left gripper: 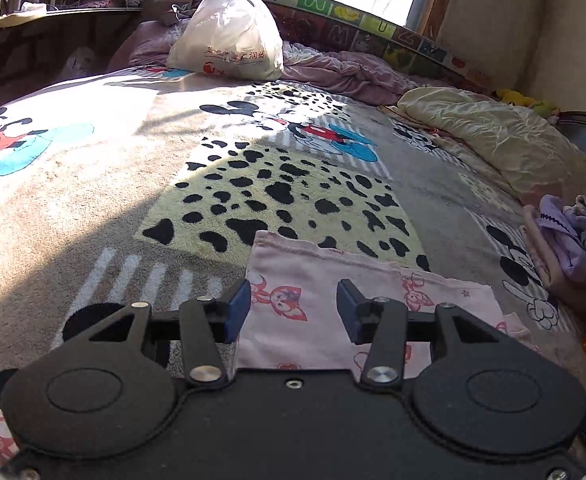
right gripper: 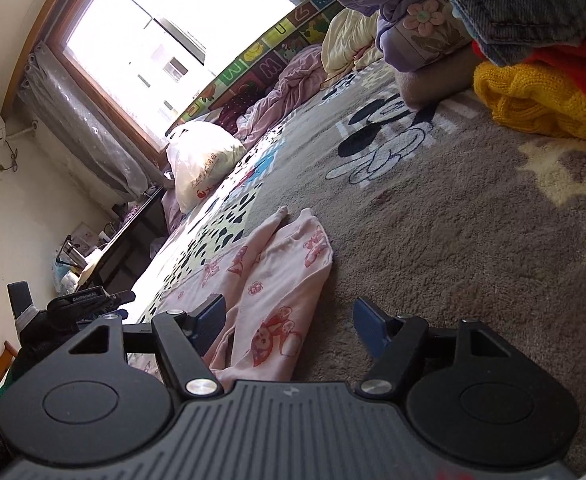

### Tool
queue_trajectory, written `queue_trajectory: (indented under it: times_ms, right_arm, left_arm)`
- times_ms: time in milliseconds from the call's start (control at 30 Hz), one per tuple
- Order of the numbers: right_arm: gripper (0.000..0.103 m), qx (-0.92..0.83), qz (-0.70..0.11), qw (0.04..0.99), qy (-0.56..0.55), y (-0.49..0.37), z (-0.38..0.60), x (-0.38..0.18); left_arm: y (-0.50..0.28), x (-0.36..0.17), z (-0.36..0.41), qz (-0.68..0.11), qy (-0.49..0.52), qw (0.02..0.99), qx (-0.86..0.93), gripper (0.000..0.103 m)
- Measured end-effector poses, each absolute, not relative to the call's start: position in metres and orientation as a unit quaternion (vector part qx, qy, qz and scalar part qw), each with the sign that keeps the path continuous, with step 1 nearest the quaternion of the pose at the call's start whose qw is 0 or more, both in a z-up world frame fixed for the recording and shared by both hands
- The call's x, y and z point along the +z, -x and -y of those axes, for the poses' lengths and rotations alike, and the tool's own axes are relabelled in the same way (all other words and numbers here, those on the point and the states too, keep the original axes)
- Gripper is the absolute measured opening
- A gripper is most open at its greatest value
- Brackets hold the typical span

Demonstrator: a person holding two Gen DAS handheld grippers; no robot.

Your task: Fold clothes

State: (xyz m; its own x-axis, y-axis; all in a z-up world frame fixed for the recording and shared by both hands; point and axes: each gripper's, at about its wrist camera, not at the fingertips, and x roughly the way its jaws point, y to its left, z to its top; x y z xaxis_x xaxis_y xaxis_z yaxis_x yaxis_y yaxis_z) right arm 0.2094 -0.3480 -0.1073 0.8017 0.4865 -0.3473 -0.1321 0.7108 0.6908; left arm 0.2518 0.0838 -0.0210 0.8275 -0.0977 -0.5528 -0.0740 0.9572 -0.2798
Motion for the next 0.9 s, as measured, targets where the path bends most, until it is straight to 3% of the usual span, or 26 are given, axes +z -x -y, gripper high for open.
queue_trajectory:
  times_ms: [300, 500, 533, 600, 667, 767, 900]
  right_arm:
    - [0.057, 0.188, -0.271, 0.895, -0.302, -0.211, 0.332, -0.109]
    - [0.062, 0.186, -0.275, 0.900, -0.282, -0.210, 0.321, -0.107]
    - [0.059, 0.179, -0.275, 0.901, -0.284, -0.210, 0.320, -0.107]
    - [0.037, 0.164, -0.276, 0.902, -0.288, -0.210, 0.318, -0.105]
    - [0.027, 0.150, -0.276, 0.903, -0.292, -0.210, 0.315, -0.103]
    - [0.015, 0.127, -0.277, 0.905, -0.298, -0.210, 0.312, -0.101]
    - [0.013, 0.110, -0.262, 0.922, -0.265, -0.207, 0.291, -0.087]
  left_arm:
    - [-0.162, -0.050, -0.098, -0.294, 0.226, 0.928, -0.046, 0.047]
    - [-0.157, -0.053, -0.108, -0.294, 0.267, 0.916, -0.055, 0.047]
    - [-0.157, -0.053, -0.112, -0.293, 0.276, 0.914, -0.057, 0.047]
    - [-0.158, -0.053, -0.119, -0.291, 0.293, 0.908, -0.062, 0.047]
    - [-0.158, -0.053, -0.126, -0.290, 0.311, 0.903, -0.066, 0.047]
    - [-0.158, -0.053, -0.136, -0.287, 0.336, 0.894, -0.072, 0.047]
    - [-0.158, -0.052, -0.150, -0.282, 0.367, 0.883, -0.078, 0.047]
